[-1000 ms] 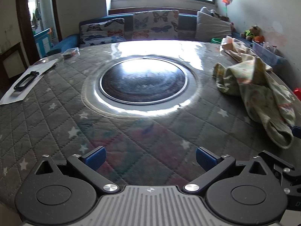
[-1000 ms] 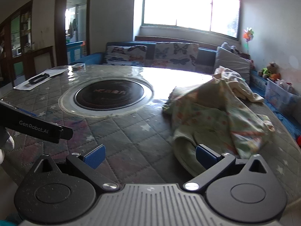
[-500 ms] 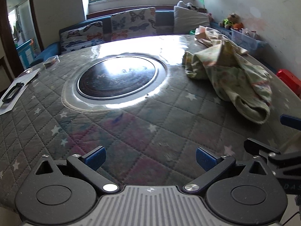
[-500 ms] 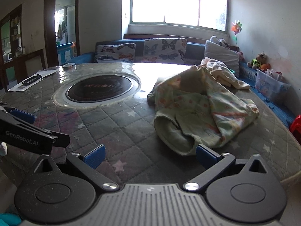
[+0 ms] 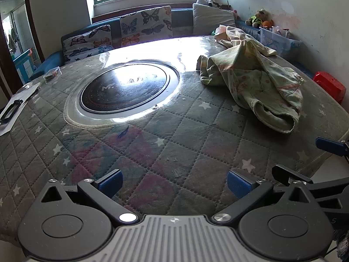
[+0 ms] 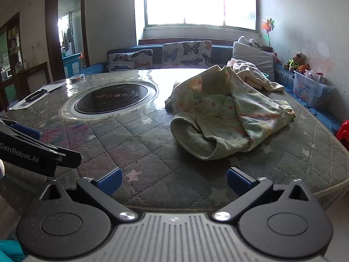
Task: Fold clothes
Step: 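Move both tools toward the crumpled green floral garment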
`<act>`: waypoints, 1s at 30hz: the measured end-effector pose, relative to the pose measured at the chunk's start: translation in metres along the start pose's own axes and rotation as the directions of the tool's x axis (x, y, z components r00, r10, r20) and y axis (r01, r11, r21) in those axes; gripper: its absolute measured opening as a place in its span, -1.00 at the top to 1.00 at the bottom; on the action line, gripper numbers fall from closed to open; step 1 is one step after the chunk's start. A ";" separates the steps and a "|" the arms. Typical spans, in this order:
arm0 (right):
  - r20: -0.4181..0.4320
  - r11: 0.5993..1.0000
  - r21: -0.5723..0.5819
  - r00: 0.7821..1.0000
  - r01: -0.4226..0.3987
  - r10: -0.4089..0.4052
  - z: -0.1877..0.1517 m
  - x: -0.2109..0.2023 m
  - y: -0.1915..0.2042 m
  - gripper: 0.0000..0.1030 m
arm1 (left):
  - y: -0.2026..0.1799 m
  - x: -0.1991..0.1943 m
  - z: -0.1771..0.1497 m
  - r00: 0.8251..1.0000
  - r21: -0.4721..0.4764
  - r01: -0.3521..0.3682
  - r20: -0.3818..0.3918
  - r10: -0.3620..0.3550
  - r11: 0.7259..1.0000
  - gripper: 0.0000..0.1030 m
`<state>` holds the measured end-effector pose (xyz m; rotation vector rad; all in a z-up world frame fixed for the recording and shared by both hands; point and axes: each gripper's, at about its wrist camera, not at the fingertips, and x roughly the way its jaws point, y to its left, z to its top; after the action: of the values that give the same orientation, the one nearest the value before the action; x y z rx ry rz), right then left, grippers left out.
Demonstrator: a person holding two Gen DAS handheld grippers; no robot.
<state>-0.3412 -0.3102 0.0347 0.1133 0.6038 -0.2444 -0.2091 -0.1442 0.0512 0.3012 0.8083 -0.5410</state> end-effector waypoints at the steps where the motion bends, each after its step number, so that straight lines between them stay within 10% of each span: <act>1: -0.001 1.000 0.003 1.000 -0.001 0.001 0.000 0.000 -0.001 -1.00 | -0.001 0.001 0.001 1.000 0.001 0.002 -0.003 -0.002 1.000 -1.00; 30: -0.090 0.997 0.069 0.995 0.047 -0.041 0.027 0.045 -0.043 -0.84 | -0.011 0.059 0.062 0.992 0.004 0.063 -0.111 -0.062 0.998 -1.00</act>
<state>-0.3014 -0.3654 0.0295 0.1799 0.6869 -0.3050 -0.1446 -0.2011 0.0471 0.3162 0.9256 -0.5901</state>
